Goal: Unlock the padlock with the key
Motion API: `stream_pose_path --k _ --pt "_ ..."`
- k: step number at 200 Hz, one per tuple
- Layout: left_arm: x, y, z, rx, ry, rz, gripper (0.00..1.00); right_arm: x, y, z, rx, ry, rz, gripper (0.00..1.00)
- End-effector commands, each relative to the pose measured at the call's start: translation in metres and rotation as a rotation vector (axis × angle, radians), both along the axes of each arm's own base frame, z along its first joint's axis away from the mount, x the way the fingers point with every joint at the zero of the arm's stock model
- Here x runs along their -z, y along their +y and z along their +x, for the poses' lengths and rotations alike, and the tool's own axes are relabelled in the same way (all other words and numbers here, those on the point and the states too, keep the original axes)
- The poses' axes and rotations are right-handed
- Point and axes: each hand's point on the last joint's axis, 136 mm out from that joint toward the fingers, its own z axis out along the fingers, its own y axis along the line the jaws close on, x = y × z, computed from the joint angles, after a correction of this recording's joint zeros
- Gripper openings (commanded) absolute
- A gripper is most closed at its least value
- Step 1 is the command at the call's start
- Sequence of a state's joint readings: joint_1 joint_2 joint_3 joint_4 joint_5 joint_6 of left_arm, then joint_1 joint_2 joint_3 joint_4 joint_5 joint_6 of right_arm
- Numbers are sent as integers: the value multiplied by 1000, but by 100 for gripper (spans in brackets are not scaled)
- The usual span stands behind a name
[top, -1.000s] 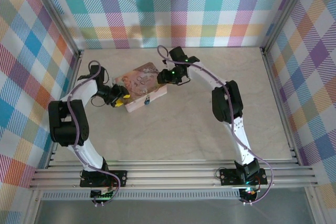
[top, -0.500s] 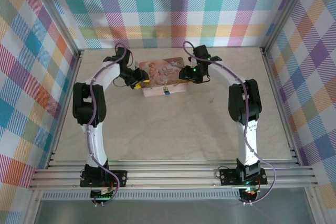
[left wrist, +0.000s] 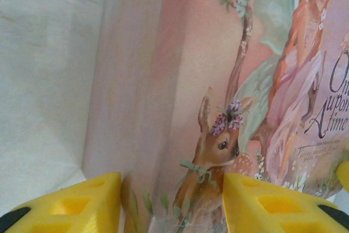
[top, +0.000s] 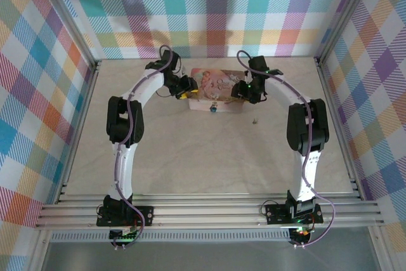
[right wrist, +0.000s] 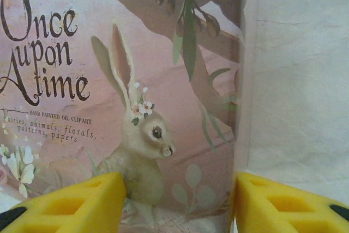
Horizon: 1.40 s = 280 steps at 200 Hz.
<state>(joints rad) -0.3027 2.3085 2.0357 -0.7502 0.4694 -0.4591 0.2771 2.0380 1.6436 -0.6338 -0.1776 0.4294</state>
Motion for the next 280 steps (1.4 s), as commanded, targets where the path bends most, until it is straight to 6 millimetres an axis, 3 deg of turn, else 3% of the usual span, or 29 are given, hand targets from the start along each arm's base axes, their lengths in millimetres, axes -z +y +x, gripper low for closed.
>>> stream_pose_path --k 1,56,106,155,209,245,280 --pt "14 -65 -30 108 80 -92 49 -15 24 -20 -88 11 63 55" --pt "18 -68 -40 106 79 -48 52 -24 11 -23 -61 8 34 61" --pt "15 -56 -45 93 61 11 56 -51 3 -25 -39 -49 12 67" --pt "6 -43 -45 93 37 58 59 -67 -18 -38 26 -46 -22 71" --pt "-1 -27 -46 75 25 67 60 -51 -31 -58 73 11 -3 72" --pt "-1 -17 -51 61 24 74 60 -35 -30 -56 88 67 -4 72" --pt "-2 -8 -58 51 27 83 60 -8 -29 -51 88 162 -33 70"
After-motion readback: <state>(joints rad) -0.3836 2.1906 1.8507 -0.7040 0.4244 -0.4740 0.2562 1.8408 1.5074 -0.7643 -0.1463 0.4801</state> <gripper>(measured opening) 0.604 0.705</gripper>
